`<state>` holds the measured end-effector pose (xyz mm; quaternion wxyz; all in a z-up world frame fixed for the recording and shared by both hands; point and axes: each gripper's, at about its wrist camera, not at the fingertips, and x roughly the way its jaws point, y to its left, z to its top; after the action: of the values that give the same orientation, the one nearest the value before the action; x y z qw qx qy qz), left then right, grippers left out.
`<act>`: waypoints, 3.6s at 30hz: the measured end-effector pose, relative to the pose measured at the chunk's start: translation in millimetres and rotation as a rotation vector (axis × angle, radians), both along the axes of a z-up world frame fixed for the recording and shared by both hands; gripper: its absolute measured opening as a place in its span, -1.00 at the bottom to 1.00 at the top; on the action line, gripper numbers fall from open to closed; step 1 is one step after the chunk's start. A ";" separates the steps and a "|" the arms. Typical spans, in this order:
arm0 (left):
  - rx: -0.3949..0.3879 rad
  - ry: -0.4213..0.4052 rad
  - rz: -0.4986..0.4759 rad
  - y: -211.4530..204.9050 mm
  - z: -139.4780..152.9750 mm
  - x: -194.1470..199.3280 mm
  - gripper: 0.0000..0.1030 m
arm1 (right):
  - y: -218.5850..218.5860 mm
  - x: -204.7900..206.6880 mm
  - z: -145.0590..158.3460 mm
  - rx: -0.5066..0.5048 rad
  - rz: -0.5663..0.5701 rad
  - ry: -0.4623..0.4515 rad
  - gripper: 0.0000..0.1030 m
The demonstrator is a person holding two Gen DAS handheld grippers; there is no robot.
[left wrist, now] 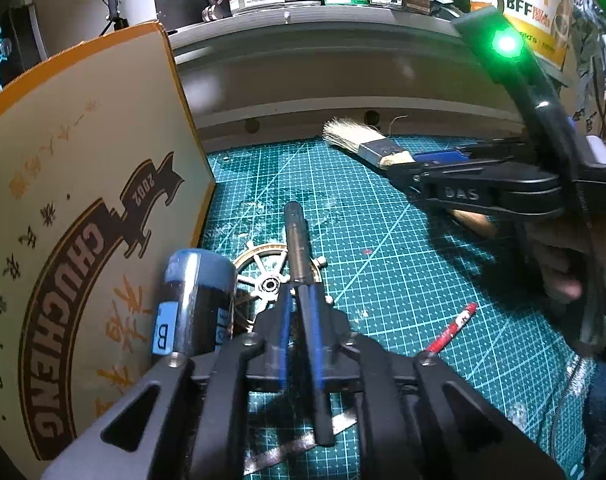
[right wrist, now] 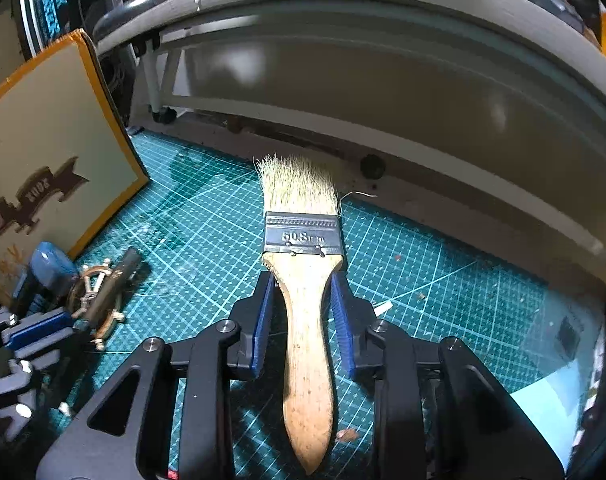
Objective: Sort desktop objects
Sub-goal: 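Lift the black pen and the paintbrush off the mat with both tools, then carry the black pen and paintbrush in both tools toward the cardboard box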
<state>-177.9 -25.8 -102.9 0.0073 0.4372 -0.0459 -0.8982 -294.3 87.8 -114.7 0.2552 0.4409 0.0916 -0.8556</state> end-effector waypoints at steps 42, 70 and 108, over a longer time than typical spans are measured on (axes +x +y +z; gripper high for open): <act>0.053 0.150 -0.046 10.3 44.9 19.3 -0.78 | 33.8 22.0 46.0 -0.194 -0.010 0.050 -0.50; 0.152 0.450 -0.109 8.2 166.2 113.3 -0.78 | 77.2 237.5 214.2 -0.176 -0.078 0.407 -0.50; 0.139 0.511 -0.159 14.6 195.1 153.8 -0.78 | 80.9 297.9 220.1 -0.208 -0.087 0.423 -0.50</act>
<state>-24.1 -11.1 92.3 -0.0818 0.1911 -0.0148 -0.9780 3.6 168.7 105.4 0.2371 0.2267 0.0353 -0.9440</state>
